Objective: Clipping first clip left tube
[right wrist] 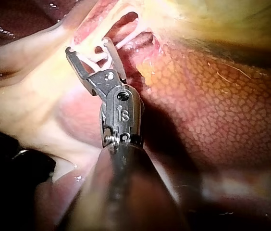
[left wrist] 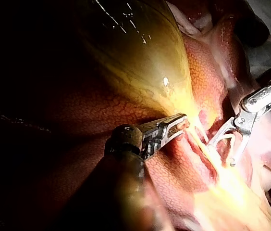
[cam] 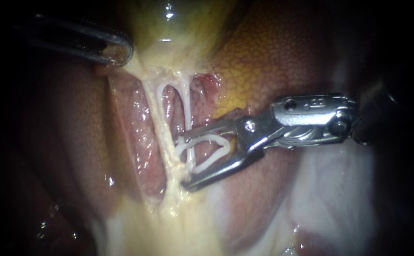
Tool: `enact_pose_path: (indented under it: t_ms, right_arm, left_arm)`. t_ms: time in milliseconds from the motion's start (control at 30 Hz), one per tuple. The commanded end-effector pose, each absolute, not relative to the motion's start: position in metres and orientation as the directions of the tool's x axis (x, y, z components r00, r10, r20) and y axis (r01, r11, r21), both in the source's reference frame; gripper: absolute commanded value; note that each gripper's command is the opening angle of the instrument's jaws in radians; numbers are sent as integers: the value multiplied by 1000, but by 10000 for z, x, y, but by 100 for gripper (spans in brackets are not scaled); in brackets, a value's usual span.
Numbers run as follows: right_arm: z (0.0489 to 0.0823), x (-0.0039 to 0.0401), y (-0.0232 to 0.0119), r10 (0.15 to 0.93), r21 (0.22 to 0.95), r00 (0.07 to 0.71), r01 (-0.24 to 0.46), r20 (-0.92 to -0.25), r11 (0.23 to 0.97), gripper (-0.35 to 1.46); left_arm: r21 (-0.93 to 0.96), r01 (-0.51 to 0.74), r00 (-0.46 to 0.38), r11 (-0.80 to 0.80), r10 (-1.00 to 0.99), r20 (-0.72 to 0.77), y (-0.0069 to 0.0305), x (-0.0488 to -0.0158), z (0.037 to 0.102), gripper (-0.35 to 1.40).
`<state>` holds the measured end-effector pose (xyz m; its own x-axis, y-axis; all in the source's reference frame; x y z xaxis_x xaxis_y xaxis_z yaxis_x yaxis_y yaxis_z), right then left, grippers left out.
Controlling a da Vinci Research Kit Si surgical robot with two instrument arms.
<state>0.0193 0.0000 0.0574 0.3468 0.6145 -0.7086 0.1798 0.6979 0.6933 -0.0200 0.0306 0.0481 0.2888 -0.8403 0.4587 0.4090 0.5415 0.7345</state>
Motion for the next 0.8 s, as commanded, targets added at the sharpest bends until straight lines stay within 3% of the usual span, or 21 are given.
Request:
enact_pose_path:
  t_ms: [33, 400, 800]
  right_arm:
    - [578, 192, 2, 614, 693, 347, 180, -709, 698, 53]
    - [615, 196, 14, 607, 690, 347, 204, -715, 695, 53]
    - [600, 220, 1, 640, 695, 271, 297, -719, 655, 51]
  left_arm:
    - [734, 410, 289, 541, -841, 458, 306, -200, 481, -35]
    - [734, 410, 288, 541, -841, 459, 306, -201, 482, -35]
    - [731, 415, 286, 542, -840, 460, 305, -204, 484, -35]
